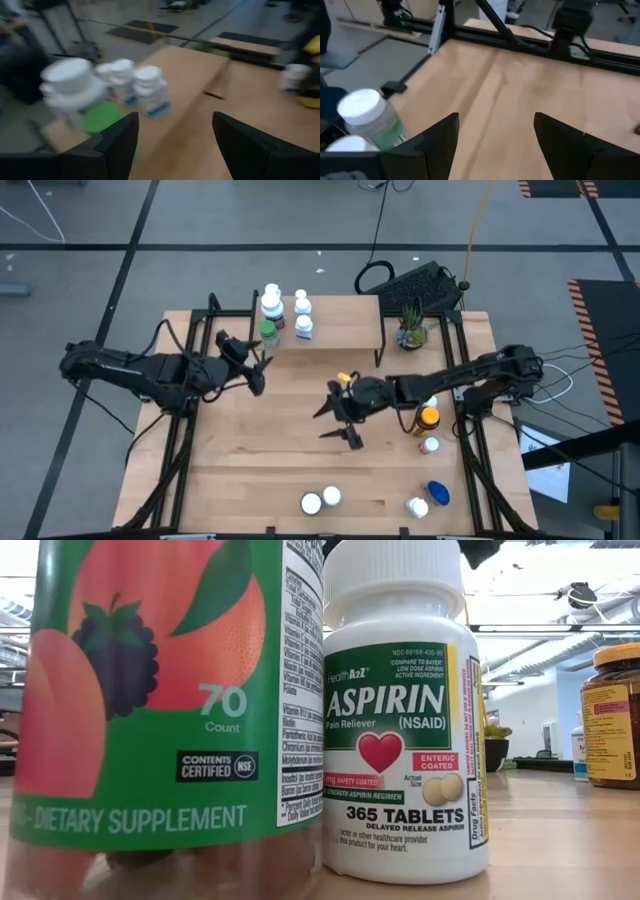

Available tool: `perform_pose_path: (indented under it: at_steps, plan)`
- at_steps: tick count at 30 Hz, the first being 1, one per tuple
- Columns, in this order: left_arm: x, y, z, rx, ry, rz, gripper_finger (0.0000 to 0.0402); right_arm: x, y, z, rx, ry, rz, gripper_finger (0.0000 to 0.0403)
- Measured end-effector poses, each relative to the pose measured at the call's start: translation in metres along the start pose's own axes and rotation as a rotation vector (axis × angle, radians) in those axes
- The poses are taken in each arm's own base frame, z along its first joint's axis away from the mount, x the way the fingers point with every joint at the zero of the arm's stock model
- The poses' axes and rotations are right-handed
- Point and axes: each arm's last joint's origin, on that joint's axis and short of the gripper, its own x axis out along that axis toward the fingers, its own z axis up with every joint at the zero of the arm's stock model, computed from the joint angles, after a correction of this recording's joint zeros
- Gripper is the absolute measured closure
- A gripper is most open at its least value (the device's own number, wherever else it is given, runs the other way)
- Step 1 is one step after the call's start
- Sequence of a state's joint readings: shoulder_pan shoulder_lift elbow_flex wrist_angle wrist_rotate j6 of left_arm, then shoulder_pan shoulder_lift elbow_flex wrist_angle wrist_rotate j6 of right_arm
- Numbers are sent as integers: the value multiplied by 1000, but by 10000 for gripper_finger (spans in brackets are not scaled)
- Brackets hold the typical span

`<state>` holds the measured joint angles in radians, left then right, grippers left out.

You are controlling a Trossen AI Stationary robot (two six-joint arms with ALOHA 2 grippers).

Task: Pick and place medicine bottles onto shelf by color
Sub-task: Put the green pill bottle on the top shelf

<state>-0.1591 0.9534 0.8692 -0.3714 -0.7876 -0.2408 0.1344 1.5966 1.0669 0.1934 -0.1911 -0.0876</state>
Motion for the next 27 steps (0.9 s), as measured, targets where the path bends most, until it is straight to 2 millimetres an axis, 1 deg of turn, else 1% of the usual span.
perform_pose_path:
  at_steps: [3, 5, 8, 11, 14, 18, 20, 24, 27]
  plan:
    - [-8, -10, -3, -34, 8, -81, 144, 13, 16, -1, -9, 9, 45, 149]
    - [-14, -17, -5, -49, 12, -131, 144, 22, 28, 3, -21, 2, 85, 149]
    - [-20, -34, -12, -50, 43, -203, 144, 37, 49, 6, -17, 2, 137, 149]
    - [-23, -55, -24, -41, 84, -259, 144, 53, 74, 8, 8, -13, 184, 149]
    - [-27, -76, -34, -32, 108, -309, 144, 68, 104, 15, 5, -71, 225, 149]
    - [-35, -95, -41, -59, 105, -375, 144, 89, 141, 13, -39, -57, 153, 142]
    - [-40, -102, -44, -73, 101, -408, 144, 99, 153, 11, -55, -32, 101, 130]
    - [-52, -112, -49, -76, 99, -467, 144, 113, 166, 6, -52, 38, -11, 93]
    - [-60, -116, -52, -74, 103, -490, 144, 116, 169, -3, -3, 93, -55, 68]
